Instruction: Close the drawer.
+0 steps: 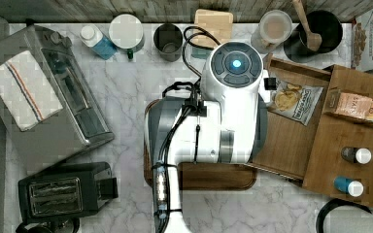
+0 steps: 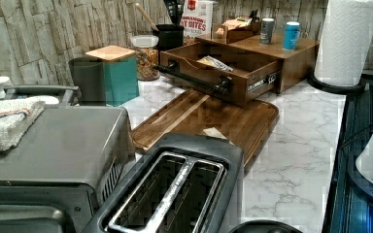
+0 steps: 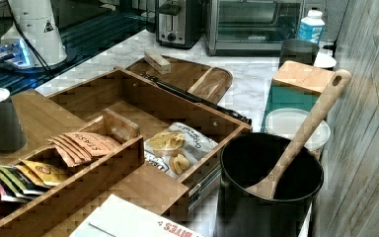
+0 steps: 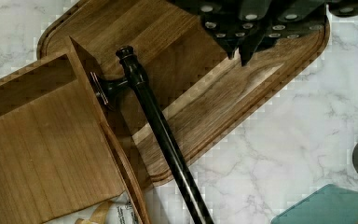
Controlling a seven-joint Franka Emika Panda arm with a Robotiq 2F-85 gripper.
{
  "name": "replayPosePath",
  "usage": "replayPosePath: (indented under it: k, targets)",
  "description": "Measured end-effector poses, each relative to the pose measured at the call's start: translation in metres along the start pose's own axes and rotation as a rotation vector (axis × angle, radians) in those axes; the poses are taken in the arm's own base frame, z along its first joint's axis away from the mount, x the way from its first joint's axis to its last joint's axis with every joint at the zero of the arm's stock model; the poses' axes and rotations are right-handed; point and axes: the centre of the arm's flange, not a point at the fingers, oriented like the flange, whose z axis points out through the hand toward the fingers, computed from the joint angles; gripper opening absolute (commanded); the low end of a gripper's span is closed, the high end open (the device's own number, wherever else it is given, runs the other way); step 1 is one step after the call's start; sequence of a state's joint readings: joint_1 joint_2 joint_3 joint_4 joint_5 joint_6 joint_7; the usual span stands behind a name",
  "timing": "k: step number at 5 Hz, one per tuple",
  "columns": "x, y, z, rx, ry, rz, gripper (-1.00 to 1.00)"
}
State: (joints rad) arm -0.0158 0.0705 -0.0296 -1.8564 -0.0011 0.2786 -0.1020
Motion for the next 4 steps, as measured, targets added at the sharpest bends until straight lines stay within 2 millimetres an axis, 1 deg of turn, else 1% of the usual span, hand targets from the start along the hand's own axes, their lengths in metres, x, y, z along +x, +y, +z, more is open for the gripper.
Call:
replayPosePath:
  k: [1,2,3,4]
  targets:
    - [0.0,0.001,0.003,-0.004,-0.006,0.001,-1.0]
    - [0.001,0.0,0.011,-0.014,-0.016,0.0,-1.0]
    - [0.002,-0.002,0.022,-0.01,0.012,-0.021,-1.0]
    - [0.008,-0.012,0.033,0.031,0.069,-0.091,-1.0]
